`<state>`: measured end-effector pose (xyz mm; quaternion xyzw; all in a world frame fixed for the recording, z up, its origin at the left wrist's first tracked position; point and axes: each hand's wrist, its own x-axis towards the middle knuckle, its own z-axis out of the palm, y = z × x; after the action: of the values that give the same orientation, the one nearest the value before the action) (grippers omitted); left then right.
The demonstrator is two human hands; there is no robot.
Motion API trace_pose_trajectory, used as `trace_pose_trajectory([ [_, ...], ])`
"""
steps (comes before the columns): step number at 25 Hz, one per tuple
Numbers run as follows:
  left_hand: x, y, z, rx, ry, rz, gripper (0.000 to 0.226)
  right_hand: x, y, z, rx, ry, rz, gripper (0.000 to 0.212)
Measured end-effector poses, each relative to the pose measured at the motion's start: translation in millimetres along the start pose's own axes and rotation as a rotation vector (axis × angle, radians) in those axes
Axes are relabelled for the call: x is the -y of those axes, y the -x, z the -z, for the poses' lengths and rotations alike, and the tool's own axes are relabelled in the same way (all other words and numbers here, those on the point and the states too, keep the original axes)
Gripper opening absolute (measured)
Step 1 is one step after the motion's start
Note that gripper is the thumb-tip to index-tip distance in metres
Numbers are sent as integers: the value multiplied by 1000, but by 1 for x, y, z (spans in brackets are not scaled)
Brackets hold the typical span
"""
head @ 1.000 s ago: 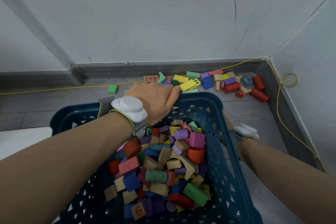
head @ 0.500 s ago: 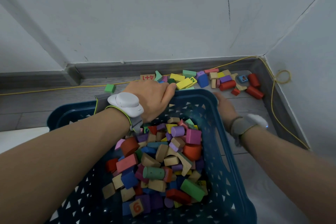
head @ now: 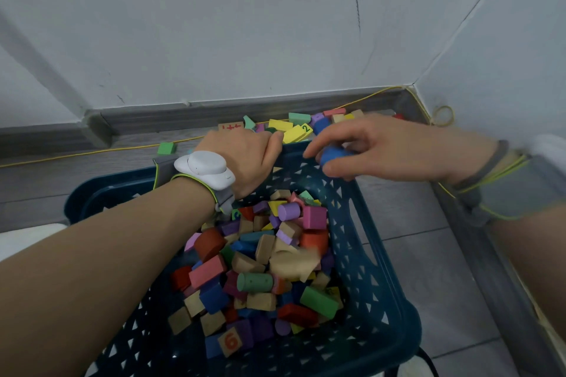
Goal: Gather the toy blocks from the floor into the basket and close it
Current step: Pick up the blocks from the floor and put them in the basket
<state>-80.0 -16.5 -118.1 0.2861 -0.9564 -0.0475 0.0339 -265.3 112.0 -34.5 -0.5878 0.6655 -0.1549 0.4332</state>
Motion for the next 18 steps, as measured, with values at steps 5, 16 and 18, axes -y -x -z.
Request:
trace_pose_trajectory([
  [5,-4,0,5,33,-16,-47,27,-19,-23,-11,-554,-328,-70,18],
  [16,-45,-20,2,-26,-3,-32,39,-129,-11,-73,-153,286,-512,83],
  [18,-42,-21,1,22,37,-60,34,-133,-18,-80,-99,339,-447,80],
])
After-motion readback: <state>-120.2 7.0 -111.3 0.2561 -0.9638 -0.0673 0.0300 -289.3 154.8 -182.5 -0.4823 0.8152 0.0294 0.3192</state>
